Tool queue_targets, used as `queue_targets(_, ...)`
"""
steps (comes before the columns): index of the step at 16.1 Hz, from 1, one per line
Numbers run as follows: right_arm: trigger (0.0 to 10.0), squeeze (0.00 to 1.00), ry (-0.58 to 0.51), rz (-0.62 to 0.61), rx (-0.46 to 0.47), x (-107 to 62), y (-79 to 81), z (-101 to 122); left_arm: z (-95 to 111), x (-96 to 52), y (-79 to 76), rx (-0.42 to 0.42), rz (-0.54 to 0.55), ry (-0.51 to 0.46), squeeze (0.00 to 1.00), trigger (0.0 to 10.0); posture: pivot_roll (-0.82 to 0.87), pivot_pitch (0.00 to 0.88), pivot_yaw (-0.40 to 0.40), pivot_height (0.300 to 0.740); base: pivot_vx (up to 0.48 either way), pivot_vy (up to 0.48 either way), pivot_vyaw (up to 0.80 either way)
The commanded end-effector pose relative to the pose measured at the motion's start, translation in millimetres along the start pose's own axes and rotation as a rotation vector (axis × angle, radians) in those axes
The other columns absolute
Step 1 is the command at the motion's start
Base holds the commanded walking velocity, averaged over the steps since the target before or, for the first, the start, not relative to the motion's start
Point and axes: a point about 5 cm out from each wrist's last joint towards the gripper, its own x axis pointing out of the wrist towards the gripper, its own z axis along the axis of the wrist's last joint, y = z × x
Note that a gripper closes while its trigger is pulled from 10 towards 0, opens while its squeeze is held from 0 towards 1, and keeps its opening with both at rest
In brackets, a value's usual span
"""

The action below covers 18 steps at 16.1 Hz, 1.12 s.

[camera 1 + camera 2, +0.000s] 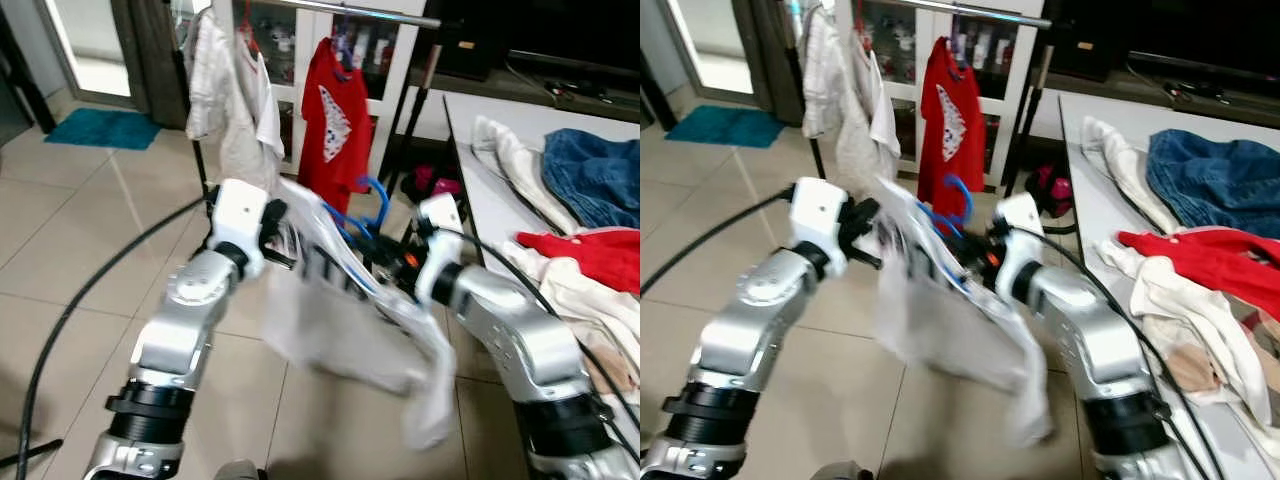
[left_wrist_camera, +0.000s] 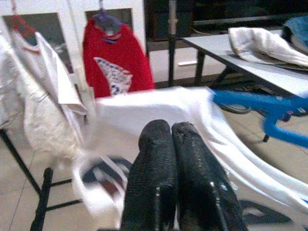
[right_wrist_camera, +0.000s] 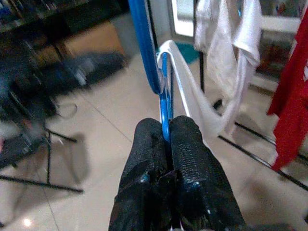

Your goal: Hang hanger

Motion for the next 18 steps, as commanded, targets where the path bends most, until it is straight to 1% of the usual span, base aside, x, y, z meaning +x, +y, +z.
queue_targets(1,10.0,0.00,-0.042,0.001,-0.008,2.0,0.6,13.2,4.8,3.6,-3.5,0.036,-0.009,-0.020,1.00,10.0,0.03,0.000,-0.042,0.740,0.000,0.000,0.00)
queue_targets(3,10.0,0.00,-0.048,0.002,0.006,16.5,6.4,18.1,10.6,6.0,-4.2,0.138,0.015,-0.050,1.00,10.0,0.03,0.000,-0.050,0.740,0.000,0.000,0.00)
queue_targets(4,10.0,0.00,-0.048,0.002,0.009,20.5,8.0,19.2,13.1,6.8,-2.1,0.151,0.036,-0.063,1.00,10.0,0.03,0.000,-0.055,0.740,0.000,0.000,0.00)
queue_targets(8,10.0,0.00,-0.055,0.027,0.017,25.6,12.7,22.2,18.1,7.4,6.4,0.167,0.113,-0.093,1.00,10.0,0.04,0.000,-0.059,0.740,0.000,0.000,0.00)
queue_targets(10,10.0,0.00,-0.059,0.032,0.019,25.7,13.4,22.8,14.9,8.5,6.9,0.170,0.125,-0.079,1.00,10.0,0.04,0.000,-0.056,0.740,0.000,0.000,0.00)
queue_targets(11,10.0,0.00,-0.066,0.037,0.022,25.5,13.9,23.3,12.7,9.5,6.5,0.159,0.127,-0.067,0.67,10.0,0.03,0.000,-0.055,0.740,0.000,0.000,0.00)
queue_targets(12,10.0,0.00,-0.070,0.041,0.022,25.2,14.3,24.1,11.0,10.6,6.3,0.135,0.131,-0.061,0.67,10.0,0.03,0.000,-0.055,0.740,0.000,0.000,0.00)
queue_targets(13,10.0,0.00,-0.075,0.045,0.019,25.2,14.8,25.0,8.5,11.9,5.3,0.088,0.123,-0.052,0.00,10.0,0.03,0.000,-0.056,0.740,0.000,0.000,0.00)
queue_targets(14,10.0,0.00,-0.078,0.047,0.017,25.3,15.1,25.6,7.6,12.5,3.6,0.070,0.104,-0.055,0.00,10.0,0.03,0.000,-0.056,0.740,0.000,0.000,0.00)
queue_targets(15,10.0,0.00,-0.085,0.047,0.011,25.5,15.4,26.6,6.0,12.7,-0.6,0.035,0.062,-0.059,0.00,10.0,0.03,0.000,-0.056,0.740,0.000,0.000,0.00)
queue_targets(16,10.0,0.00,-0.087,0.047,0.010,25.5,15.6,27.1,5.9,12.5,-2.1,0.038,0.048,-0.063,0.00,10.0,0.03,0.000,-0.056,0.740,0.000,0.000,0.00)
queue_targets(18,10.0,0.00,-0.092,0.059,0.004,26.1,17.8,28.7,2.2,12.7,-2.0,0.043,0.055,-0.049,0.00,10.0,0.03,0.000,-0.056,0.740,0.000,0.000,0.00)
